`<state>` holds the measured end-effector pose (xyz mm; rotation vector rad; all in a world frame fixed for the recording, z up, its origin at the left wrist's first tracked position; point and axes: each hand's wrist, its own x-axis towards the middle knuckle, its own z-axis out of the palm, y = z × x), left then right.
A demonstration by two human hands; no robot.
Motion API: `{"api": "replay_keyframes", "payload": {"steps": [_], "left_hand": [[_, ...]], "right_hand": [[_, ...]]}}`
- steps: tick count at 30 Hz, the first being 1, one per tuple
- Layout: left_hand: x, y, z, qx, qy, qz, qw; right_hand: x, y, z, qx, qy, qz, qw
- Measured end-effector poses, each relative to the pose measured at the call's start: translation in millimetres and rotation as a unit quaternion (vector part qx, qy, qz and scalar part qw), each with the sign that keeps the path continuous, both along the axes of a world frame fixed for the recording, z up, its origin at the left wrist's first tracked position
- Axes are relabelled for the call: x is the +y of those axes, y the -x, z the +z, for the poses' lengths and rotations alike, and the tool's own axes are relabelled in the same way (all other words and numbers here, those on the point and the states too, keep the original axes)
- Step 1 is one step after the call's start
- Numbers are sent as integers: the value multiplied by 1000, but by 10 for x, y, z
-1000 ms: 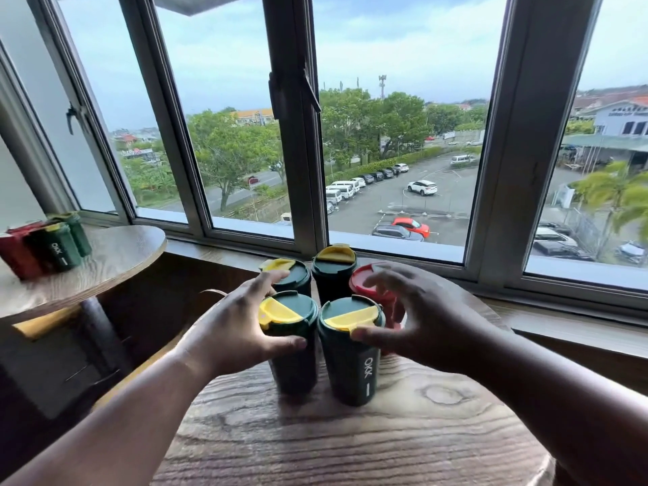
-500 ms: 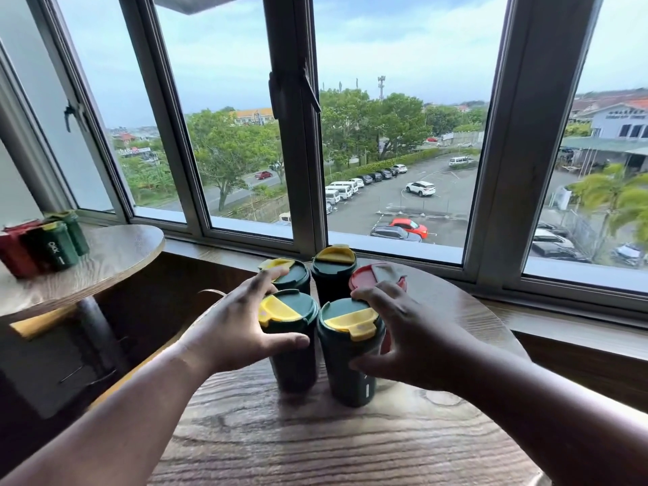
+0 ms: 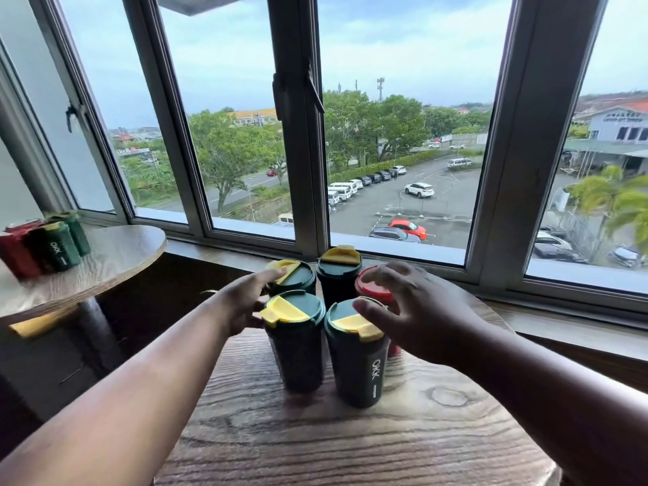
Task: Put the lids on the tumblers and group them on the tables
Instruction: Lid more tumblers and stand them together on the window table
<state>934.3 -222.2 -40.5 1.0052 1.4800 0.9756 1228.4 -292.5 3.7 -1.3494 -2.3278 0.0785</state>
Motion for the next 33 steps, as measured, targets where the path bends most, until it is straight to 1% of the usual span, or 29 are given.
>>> {"api": "replay_keyframes", "payload": {"steps": [4,6,8,11,14,18,23,33], "left_hand": [[3,-25,-52,7,-17,-3,1000],[18,-28,-63,10,-21,1,1000],[20,-39,-58,8,-20,2,1000],[55,-29,-65,7,-14,-3,1000],[59,-46,-51,10,-16,-9,1000],[58,-45,-54,9,-20,-15,1000],[66,-29,-71,1,-23,-25,999],[47,-59,-69,21,-34,-39,998]], "right_hand": [[89,-19,13,7,3,-47,999],[157,-43,-12,1,39,-76,996],[219,-60,-50,15,82,-91,992],[286,-74,-89,44,132,-97,986],[334,-83,-115,68,157,-94,981],[368,-79,-140,90,156,-96,979],[379,-71,-146,93,134,-110,981],[434,-127,-167,124,132,-82,980]]}}
